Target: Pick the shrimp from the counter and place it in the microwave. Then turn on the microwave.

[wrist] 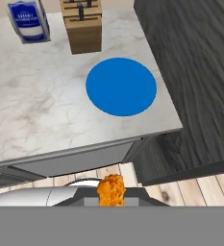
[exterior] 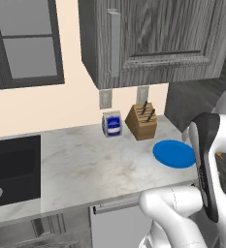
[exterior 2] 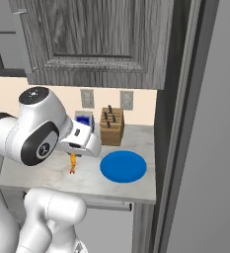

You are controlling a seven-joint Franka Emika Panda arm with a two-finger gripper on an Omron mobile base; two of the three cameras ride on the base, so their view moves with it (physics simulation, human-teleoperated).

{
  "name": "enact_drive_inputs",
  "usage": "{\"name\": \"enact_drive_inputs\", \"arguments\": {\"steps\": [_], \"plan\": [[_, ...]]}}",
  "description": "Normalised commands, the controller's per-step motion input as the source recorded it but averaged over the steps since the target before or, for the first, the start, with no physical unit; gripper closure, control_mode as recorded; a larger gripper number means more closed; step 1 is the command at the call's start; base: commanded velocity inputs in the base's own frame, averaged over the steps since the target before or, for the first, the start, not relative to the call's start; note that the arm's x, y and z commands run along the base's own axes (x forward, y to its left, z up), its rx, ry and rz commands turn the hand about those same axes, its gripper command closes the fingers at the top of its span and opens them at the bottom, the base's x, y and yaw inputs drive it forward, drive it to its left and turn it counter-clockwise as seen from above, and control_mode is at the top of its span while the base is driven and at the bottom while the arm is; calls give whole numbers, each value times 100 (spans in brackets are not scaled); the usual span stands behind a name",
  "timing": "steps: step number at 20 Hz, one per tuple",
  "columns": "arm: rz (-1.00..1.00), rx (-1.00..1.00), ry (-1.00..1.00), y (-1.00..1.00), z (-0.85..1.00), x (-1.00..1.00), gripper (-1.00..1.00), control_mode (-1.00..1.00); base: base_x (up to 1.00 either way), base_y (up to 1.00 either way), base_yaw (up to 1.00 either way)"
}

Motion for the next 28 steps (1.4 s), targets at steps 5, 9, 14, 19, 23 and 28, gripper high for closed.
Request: {"name": "enact_drive_inputs", "arguments": {"steps": [5, 9, 14, 19, 23, 28], "plan": [[0, 0, 0, 0, 0, 0, 100, 100, -30, 0, 0], [0, 0, 0, 0, 0, 0, 100, 100, -42, 1, -3], [0, 0, 0, 0, 0, 0, 100, 100, -47, 0, -2], [0, 0, 0, 0, 0, 0, 100, 100, -55, 1, 0], [0, 0, 0, 0, 0, 0, 100, 100, -57, 4, 0], [0, 0, 0, 0, 0, 0, 100, 100, -55, 7, 0]]}}
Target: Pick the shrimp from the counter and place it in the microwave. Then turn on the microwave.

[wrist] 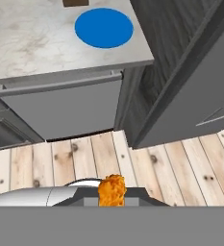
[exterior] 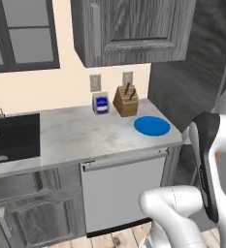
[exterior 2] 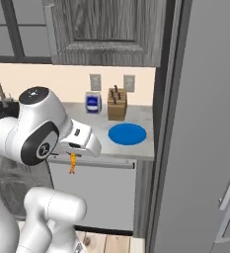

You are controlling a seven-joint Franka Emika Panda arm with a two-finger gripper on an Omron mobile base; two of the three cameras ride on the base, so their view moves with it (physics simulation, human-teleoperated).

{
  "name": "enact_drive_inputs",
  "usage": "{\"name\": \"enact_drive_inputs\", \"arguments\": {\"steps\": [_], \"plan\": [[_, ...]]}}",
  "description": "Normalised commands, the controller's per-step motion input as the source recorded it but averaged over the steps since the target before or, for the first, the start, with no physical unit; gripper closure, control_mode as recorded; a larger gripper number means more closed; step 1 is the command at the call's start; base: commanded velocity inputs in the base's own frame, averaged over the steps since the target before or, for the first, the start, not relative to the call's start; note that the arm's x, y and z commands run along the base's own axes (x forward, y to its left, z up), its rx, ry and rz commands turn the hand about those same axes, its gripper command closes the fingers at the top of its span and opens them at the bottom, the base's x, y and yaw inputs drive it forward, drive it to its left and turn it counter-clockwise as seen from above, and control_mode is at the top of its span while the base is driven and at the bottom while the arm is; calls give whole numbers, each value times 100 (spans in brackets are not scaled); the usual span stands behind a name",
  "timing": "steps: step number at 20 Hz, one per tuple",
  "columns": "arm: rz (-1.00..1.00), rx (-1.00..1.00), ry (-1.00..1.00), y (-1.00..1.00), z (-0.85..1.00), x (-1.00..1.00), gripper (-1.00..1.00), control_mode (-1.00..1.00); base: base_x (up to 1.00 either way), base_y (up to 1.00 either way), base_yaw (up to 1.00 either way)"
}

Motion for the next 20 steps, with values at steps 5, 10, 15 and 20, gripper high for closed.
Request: {"name": "enact_drive_inputs", "arguments": {"steps": [5, 10, 15, 20], "plan": [[0, 0, 0, 0, 0, 0, 100, 100, -53, 11, 0], [0, 0, 0, 0, 0, 0, 100, 100, -54, 11, 0], [0, 0, 0, 0, 0, 0, 100, 100, -55, 7, 0], [0, 0, 0, 0, 0, 0, 100, 100, -49, 8, 0]]}}
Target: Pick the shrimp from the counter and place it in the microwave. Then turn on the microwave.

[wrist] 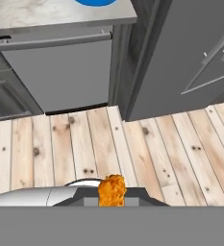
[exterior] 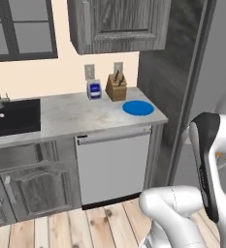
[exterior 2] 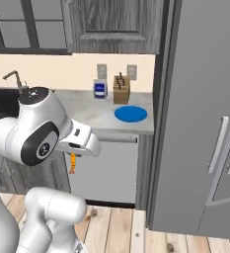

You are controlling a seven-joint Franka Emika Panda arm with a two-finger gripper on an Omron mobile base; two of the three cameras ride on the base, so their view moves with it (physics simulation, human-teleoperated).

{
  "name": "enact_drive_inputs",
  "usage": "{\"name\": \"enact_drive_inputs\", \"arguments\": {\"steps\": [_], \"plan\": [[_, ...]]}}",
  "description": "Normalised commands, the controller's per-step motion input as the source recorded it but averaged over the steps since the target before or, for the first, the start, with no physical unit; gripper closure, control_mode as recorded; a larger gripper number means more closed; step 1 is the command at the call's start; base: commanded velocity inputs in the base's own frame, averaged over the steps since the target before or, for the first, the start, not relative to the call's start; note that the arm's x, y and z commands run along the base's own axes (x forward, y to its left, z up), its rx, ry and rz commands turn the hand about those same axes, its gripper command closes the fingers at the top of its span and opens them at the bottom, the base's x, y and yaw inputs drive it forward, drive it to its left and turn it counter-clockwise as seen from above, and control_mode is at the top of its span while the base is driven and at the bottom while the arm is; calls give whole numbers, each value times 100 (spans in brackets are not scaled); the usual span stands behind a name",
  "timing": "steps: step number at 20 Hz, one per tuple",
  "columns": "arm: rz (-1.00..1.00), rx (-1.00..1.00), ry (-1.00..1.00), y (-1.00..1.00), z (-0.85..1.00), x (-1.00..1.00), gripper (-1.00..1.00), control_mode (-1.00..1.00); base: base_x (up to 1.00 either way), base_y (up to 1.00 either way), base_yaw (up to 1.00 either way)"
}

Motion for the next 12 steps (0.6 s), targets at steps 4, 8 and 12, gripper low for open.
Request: {"name": "enact_drive_inputs", "arguments": {"steps": [4, 8, 12], "plan": [[0, 0, 0, 0, 0, 0, 100, 100, -31, -15, -10], [0, 0, 0, 0, 0, 0, 100, 100, -26, -45, -1], [0, 0, 0, 0, 0, 0, 100, 100, -23, -58, 0]]}}
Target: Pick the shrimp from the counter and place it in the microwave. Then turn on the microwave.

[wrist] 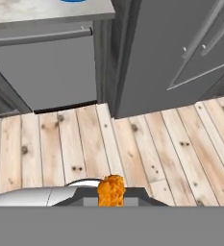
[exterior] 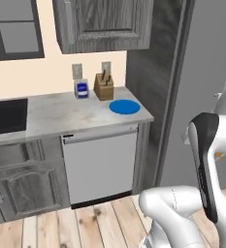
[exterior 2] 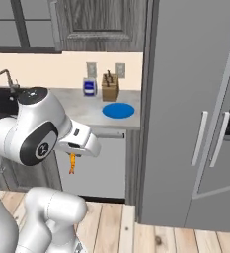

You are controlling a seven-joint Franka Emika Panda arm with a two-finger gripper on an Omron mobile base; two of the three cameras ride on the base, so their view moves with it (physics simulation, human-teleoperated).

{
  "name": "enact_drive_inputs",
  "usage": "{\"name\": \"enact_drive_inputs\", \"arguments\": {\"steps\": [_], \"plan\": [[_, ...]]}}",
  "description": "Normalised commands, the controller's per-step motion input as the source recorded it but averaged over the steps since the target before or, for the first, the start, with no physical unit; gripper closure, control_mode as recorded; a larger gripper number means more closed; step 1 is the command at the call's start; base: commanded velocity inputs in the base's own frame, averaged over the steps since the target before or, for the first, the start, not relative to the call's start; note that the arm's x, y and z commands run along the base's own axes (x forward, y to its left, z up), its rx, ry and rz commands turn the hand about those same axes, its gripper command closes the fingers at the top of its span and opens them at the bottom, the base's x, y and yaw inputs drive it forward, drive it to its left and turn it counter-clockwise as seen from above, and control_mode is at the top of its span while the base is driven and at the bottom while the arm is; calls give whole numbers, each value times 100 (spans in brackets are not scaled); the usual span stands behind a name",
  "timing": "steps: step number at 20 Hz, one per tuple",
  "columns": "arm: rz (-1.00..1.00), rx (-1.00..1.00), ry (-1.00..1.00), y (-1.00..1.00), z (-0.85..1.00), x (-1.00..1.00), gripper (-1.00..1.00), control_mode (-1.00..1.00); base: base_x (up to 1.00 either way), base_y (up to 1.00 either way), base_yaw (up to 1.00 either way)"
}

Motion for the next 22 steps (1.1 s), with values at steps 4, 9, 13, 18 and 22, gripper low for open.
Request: {"name": "enact_drive_inputs", "arguments": {"steps": [4, 9, 13, 18, 22], "plan": [[0, 0, 0, 0, 0, 0, 100, 100, -15, -57, 0], [0, 0, 0, 0, 0, 0, 100, 100, -13, -60, 3], [0, 0, 0, 0, 0, 0, 100, 100, -17, -59, 6], [0, 0, 0, 0, 0, 0, 100, 100, -16, -61, 6], [0, 0, 0, 0, 0, 0, 100, 100, -16, -62, 3]]}}
